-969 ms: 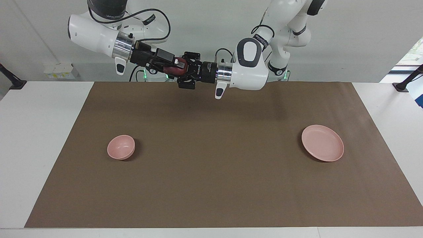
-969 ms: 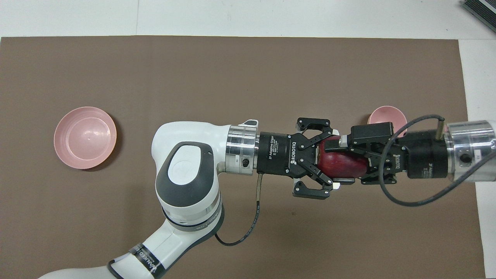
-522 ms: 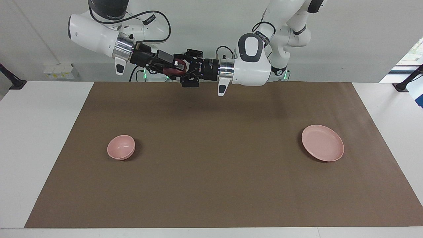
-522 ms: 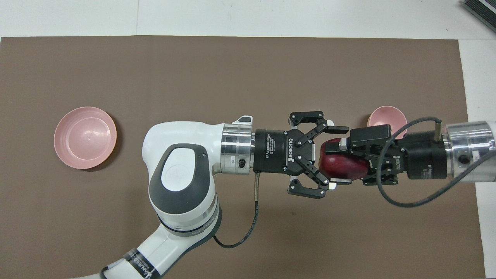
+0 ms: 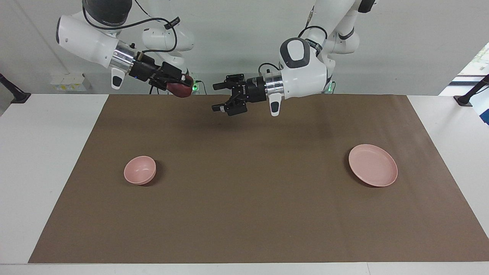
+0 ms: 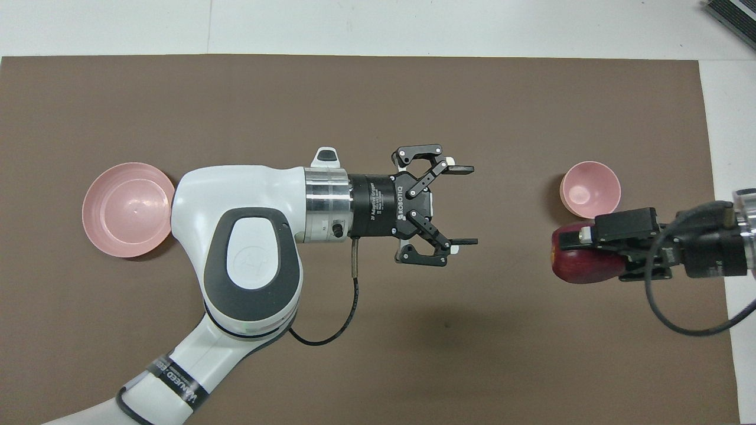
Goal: Move apple from plate to bowl
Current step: 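Lower the apple into the bowl with the right gripper while the left gripper retracts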
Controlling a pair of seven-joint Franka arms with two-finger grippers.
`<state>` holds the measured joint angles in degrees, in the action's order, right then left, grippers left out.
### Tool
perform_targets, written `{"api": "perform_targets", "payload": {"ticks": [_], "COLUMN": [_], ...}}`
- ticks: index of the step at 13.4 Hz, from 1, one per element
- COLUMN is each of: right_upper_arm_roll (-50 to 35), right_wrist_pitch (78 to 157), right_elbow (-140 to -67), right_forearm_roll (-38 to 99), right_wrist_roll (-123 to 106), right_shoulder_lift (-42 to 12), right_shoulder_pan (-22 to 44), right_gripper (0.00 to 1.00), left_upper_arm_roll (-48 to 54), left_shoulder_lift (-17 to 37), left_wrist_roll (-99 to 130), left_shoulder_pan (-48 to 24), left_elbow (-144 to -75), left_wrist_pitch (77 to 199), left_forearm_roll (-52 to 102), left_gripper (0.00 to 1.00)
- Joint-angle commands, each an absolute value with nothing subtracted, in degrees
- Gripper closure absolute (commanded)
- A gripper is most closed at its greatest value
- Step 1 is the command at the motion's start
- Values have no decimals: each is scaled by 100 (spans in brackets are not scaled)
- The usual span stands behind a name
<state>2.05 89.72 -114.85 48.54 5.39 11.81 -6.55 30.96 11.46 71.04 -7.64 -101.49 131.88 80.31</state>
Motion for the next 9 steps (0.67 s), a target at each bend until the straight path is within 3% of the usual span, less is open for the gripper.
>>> {"api": "perform_targets", "payload": {"ticks": [1,4,6,9], "right_upper_arm_roll": [167,150,114,114], "right_wrist_pitch": [8719,8972,9639,10325], "right_elbow": [-11119,-10855,-10925,-10925], "right_forearm_roll": [4353,2793,2016,786], "right_wrist_roll": [185,-52,-62,-349], "right_shoulder_lift": [1012,791,756,231], "right_shoulder_pan": [-984,-897,-653,-239], "right_gripper": [100,100,100,100], "left_upper_arm_roll": [3111,3111,3103,3059], "left_shoulder_lift": [1194,1257,1266,1266], "left_wrist_roll": [6970,6778,6365,6074], "left_shoulder_pan": [-476,-238,-79,315], "left_elbow": [-10213,-10204,-10222,-10231], "left_wrist_pitch": [13175,13131,13052,12684], "left_forearm_roll": [7114,6059,5705,4696], "left_gripper": [0,0,0,0]}}
